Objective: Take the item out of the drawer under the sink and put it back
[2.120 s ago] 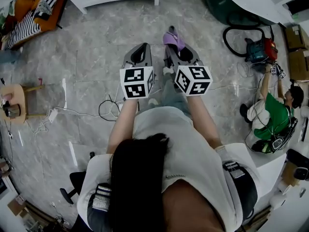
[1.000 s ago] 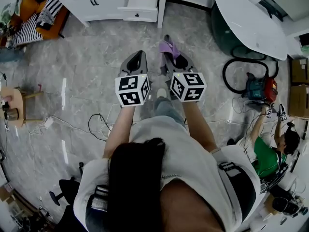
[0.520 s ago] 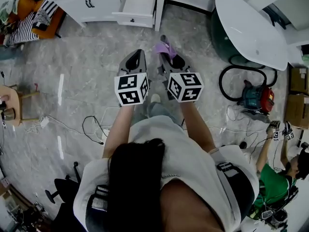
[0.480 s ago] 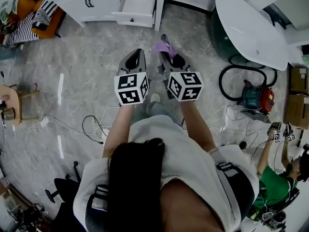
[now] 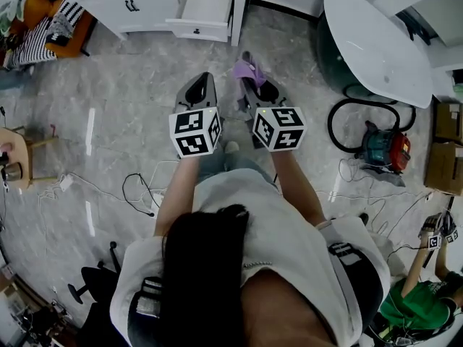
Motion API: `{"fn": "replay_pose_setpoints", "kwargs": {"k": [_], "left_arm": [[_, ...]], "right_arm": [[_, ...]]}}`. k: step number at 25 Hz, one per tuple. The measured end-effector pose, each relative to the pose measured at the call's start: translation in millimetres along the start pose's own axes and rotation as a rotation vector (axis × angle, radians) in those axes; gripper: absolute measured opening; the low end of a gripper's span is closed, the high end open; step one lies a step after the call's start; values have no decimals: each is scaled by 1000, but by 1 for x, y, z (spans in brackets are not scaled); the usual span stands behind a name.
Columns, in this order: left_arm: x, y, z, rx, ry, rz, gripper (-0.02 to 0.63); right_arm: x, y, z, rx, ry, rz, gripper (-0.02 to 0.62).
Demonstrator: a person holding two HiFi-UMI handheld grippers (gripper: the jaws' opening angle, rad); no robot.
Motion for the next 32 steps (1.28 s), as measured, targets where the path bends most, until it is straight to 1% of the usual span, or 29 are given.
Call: {"fn": "replay_pose_setpoints", "kwargs": {"k": [5,8,15,22,32], "left_arm": [[3,11,5,10,4,-3,5],[4,21,8,2,1,-8,5],[10,55,28,-10,3,5,5],[30,105,56,-20,12,21,5],[60,176,111,-14,-4,62,5]], "right_arm": [[4,9,-8,1,0,-1,129],[5,16,-15,-4,-2,-7,129],[15,50,-26,-21,-1,-4,129],[36,105,-40,-42,6,0,129],[60,196,-48,-57,17,49,129]]}}
Point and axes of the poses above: the fingertips, and each gripper's own axes: y forward along the fingers, z to its left, x out of its top, the point moved 10 cm from there along -y, backward along the fingers, and after that the axes turned 1 degree about z, right-handed, at the moved point
